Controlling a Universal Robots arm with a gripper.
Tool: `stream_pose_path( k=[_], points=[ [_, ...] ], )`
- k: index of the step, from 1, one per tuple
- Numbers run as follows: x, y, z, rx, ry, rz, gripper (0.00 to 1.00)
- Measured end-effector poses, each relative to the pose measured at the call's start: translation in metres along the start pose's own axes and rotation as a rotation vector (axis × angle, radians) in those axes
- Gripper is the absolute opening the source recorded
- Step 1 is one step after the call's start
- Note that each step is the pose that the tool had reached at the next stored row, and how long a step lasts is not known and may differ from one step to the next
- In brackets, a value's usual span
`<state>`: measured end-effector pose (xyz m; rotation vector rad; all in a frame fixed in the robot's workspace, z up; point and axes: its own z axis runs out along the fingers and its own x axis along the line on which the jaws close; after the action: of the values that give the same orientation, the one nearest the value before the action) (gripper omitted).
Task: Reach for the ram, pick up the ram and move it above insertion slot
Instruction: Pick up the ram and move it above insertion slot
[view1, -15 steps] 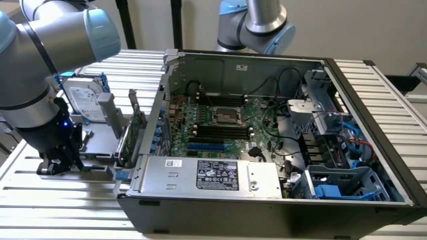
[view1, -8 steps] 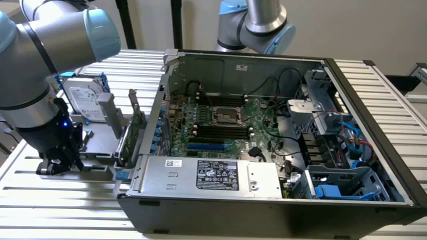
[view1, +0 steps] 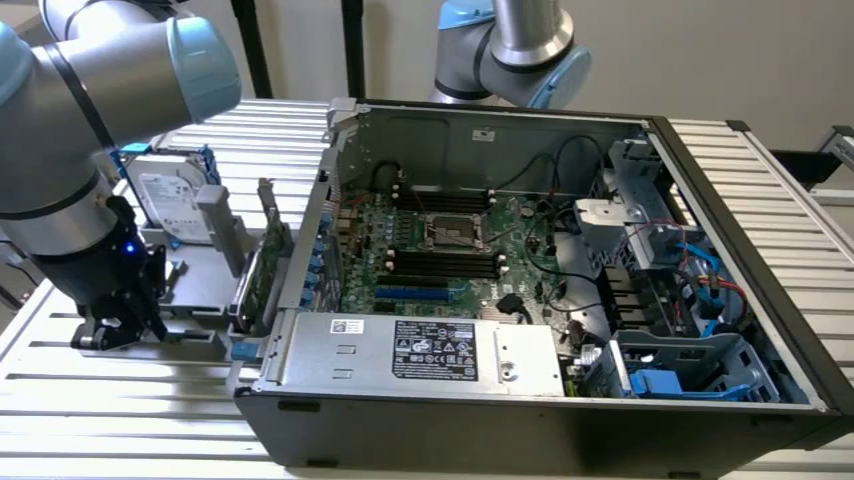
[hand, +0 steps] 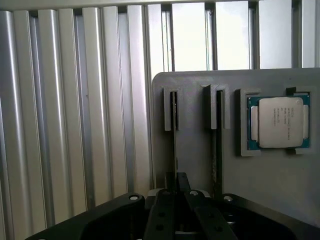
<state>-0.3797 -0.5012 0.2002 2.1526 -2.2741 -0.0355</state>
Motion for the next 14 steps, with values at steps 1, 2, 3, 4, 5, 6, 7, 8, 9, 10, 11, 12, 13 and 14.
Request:
stream_pose_path(
  k=[1,2,3,4,5,6,7,8,9,10,11,12,13,14],
  points=[
    [0.0,0.0,-0.0005,0.0,-0.0001,0.0,0.13],
    [0.0,0.0001,-0.0012,-0.0001,-0.0001,0.0,0.13],
    [0.0,0.0001,-0.0021,0.0,-0.0004,0.0,0.13],
    [0.0,0.0001,-0.0029,0.0001,-0.0006,0.0,0.13],
    [0.0,0.0001,-0.0039,-0.0001,-0.0006,0.0,0.13],
    [0.0,0.0001,-0.0049,-0.0001,-0.0009,0.0,0.13],
    [0.0,0.0001,-0.006,-0.0001,-0.0012,0.0,0.13],
    [0.0,0.0001,-0.0071,-0.0001,-0.0017,0.0,0.13],
    [0.0,0.0001,-0.0083,0.0,-0.0022,0.001,0.13],
    [0.0,0.0001,-0.0098,-0.0001,-0.0028,0.0,0.13],
    [0.0,0.0001,-0.0115,-0.0001,-0.0038,0.0,0.13],
    [0.0,0.0002,-0.0133,-0.0002,-0.0049,0.001,0.13],
    [0.0,0.0002,-0.0152,-0.0002,-0.006,0.0,0.13],
    [0.0,0.0002,-0.0174,-0.0005,-0.007,0.0,0.13]
  ],
)
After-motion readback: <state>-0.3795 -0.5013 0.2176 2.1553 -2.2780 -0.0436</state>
